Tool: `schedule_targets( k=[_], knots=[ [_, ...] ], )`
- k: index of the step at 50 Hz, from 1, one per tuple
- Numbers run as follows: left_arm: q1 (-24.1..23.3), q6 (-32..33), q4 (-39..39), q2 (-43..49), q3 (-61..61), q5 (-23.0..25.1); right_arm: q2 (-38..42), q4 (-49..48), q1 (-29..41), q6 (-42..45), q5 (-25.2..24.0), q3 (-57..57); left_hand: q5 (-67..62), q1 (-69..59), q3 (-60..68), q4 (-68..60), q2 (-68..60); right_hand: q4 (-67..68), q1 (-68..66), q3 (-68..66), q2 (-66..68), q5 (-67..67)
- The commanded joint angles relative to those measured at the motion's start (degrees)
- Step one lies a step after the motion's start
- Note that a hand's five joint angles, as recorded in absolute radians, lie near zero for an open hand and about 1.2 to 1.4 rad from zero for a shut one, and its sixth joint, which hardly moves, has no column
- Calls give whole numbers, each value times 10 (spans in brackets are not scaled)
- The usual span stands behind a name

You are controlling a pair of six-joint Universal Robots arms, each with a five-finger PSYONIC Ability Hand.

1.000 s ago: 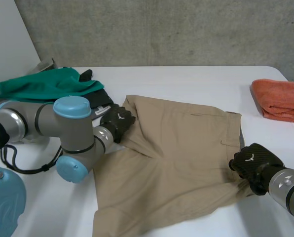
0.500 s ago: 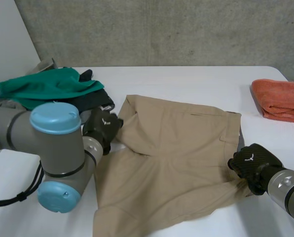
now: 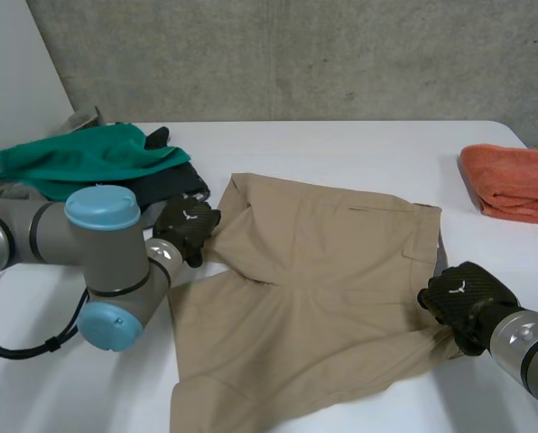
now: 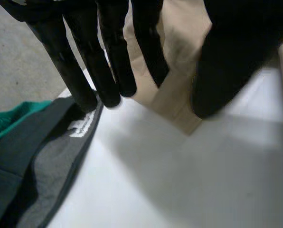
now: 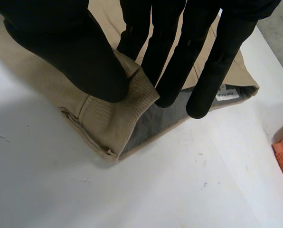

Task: Fold the laundry.

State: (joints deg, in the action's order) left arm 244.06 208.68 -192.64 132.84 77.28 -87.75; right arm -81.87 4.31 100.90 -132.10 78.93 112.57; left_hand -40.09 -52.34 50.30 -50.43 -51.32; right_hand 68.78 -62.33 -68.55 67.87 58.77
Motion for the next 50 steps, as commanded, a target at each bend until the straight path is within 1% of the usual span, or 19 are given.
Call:
schedule_targets(
  k=[1,3,8,12,19,25,26,27,28,29,30,33,37,41,42,45,46,48,50],
  knots=[
    [-3,2,-2,-2,5,-6,0,-2,0,0,1,0,-299,-277,297,-296,-287,112,-177,-115,121,112],
    [-6,3,-3,-8,8,-13,0,-2,0,0,1,0,-299,-277,297,-296,-287,112,-177,-115,121,112],
    [-6,5,-5,-48,45,-74,0,-2,0,0,1,0,-299,-277,297,-296,-287,112,-177,-115,121,112],
    [-10,5,-11,-82,75,-106,0,-2,1,0,1,1,-299,-277,297,-296,-287,112,-177,-115,121,112],
    [-28,5,-46,-104,103,-128,0,-2,1,0,1,4,-299,-277,297,-296,-287,112,-177,-115,121,112],
    [-29,5,-52,-101,108,-125,0,-2,1,0,1,5,-299,-277,297,-296,-287,112,-177,-115,121,112],
    [-29,5,-52,-101,108,-124,0,-2,1,-1,1,5,-234,-212,232,-231,-222,112,-177,-115,121,112],
    [-31,5,-51,-101,109,-124,0,-2,1,-1,1,5,33,55,-35,36,45,112,-177,-115,121,112],
    [-31,5,-50,-104,109,-124,0,-2,0,-1,1,5,165,188,-167,169,178,112,-177,-115,121,112],
    [-32,5,-48,-108,110,-124,0,-2,0,-2,0,5,252,274,-254,255,264,112,-177,-115,121,112],
    [-32,5,-45,-112,111,-124,0,-3,0,-3,0,5,291,313,-293,294,303,112,-177,-115,121,112],
    [-32,4,-43,-137,121,-127,0,-9,0,-12,0,5,303,325,-305,306,315,112,-177,-115,121,112],
    [-30,-5,-37,-210,167,-126,-1,-15,1,-35,-1,0,303,325,-305,306,315,112,-177,-115,121,112],
    [-35,-32,-15,-292,223,-126,-1,-17,3,-70,-7,-8,300,322,-302,303,312,112,-177,-115,121,112],
    [-43,-57,5,-323,244,-126,-1,-18,3,-78,-10,-9,298,320,-300,301,310,112,-177,-115,121,112],
    [-64,-105,50,-365,266,-125,0,-34,3,-115,-18,-18,293,315,-295,296,305,112,-177,-115,121,112],
    [-80,-136,90,-389,273,-124,0,-40,3,-122,-18,-19,293,315,-295,296,305,112,-177,-115,121,112],
    [-93,-166,136,-407,277,-122,0,-55,3,-141,-18,-22,291,314,-293,294,303,112,-177,-115,121,112],
    [-108,-208,199,-423,282,-105,0,-65,3,-151,-18,-23,289,312,-291,293,302,112,-177,-115,121,112]
  ],
)
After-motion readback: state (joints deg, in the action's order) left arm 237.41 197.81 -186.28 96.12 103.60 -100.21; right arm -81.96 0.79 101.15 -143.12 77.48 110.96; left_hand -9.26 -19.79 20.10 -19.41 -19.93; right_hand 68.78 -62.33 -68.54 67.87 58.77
